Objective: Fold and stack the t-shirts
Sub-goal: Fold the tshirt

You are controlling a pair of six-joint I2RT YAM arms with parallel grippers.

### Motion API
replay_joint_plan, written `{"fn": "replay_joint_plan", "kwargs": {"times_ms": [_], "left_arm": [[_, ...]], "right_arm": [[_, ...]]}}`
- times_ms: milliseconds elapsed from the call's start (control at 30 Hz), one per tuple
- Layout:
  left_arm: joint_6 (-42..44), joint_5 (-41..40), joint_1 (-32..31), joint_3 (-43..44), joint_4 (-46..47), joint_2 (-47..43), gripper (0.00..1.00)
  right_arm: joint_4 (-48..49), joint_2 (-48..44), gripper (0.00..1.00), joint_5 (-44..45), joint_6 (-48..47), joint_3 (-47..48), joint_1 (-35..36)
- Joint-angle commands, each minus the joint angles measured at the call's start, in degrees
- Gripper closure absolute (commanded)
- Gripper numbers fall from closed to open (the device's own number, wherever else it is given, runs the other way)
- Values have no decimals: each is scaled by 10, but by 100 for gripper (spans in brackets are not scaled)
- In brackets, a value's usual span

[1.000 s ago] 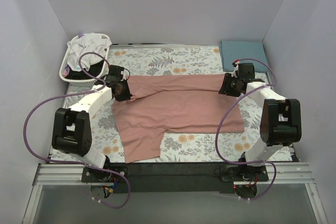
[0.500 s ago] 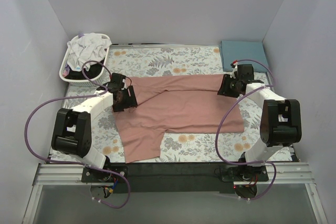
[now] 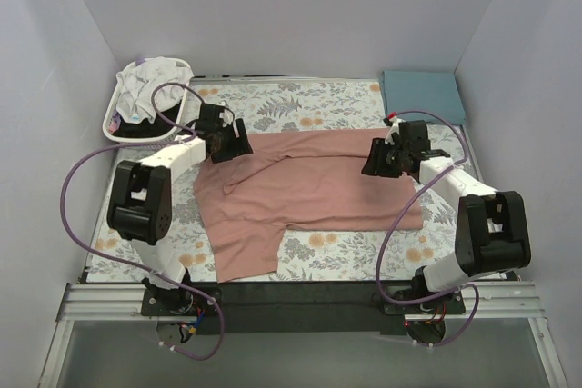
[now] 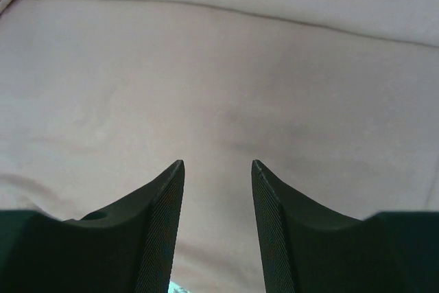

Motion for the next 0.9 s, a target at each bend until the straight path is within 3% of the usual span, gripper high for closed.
{"fn": "replay_joint_plan", "kwargs": {"times_ms": [0,267,667,833,867], "left_arm": [[17,18,-1,45,25,53,30],[14,88,-1,86,27,105,49],[2,135,-5,69,34,88,62],[5,143,-8,59,34,78,82],[5,147,-10,57,33,75,92]], "right_arm": [[15,-30,50,-21,9,-16,19],[16,-67,50,-29,13,-61,34],[15,-79,50,-24,9,-79,35],[14,-84,50,-23,8,-83,35],[15,-85,50,-23,8,-84,35]]}}
